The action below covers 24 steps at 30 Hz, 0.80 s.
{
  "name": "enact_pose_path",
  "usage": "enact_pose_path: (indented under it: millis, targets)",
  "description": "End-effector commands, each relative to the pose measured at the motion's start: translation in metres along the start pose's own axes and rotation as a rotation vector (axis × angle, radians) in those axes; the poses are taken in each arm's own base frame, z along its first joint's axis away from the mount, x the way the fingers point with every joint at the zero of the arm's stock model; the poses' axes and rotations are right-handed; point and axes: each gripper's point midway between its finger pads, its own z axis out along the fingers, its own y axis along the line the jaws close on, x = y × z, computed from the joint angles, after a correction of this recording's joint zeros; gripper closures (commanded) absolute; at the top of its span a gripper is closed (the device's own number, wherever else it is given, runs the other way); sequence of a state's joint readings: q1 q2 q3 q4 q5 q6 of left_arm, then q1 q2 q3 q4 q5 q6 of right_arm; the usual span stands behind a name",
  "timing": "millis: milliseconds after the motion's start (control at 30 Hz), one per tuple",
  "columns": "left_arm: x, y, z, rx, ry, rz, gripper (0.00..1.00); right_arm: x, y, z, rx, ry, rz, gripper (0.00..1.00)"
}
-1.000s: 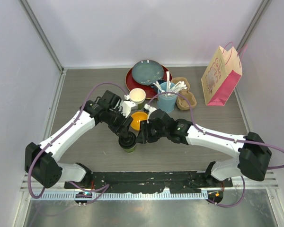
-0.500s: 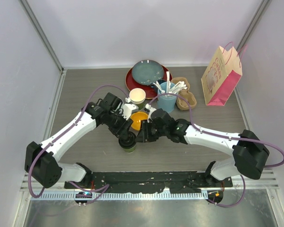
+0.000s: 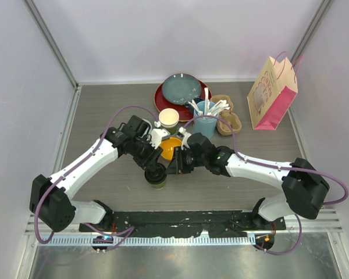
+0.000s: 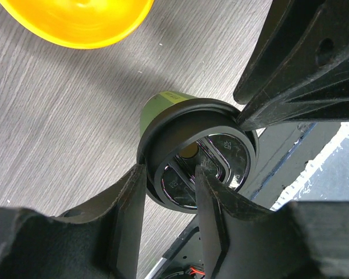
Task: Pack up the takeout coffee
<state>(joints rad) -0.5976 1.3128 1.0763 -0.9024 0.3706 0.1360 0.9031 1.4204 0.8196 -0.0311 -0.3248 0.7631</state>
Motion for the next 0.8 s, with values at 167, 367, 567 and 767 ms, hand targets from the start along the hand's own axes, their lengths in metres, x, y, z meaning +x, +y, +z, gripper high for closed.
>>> enact_pose_path:
  millis: [167,367,567,767]
  targets:
    - [0.013,-0.006,0.012,0.036,0.035,0.015,0.60,0.048,-0.065,0.015,0.181,0.119,-0.001,0.84]
    - [0.016,-0.006,0.012,0.034,0.036,0.024,0.60,0.066,-0.092,0.019,0.270,0.163,-0.029,0.90]
    - [0.017,-0.005,0.010,0.025,0.037,0.037,0.61,0.083,-0.121,0.013,0.360,0.191,-0.042,0.99]
    - [0.020,0.004,0.011,-0.014,0.051,0.060,0.61,0.092,-0.133,0.014,0.398,0.215,-0.052,0.99]
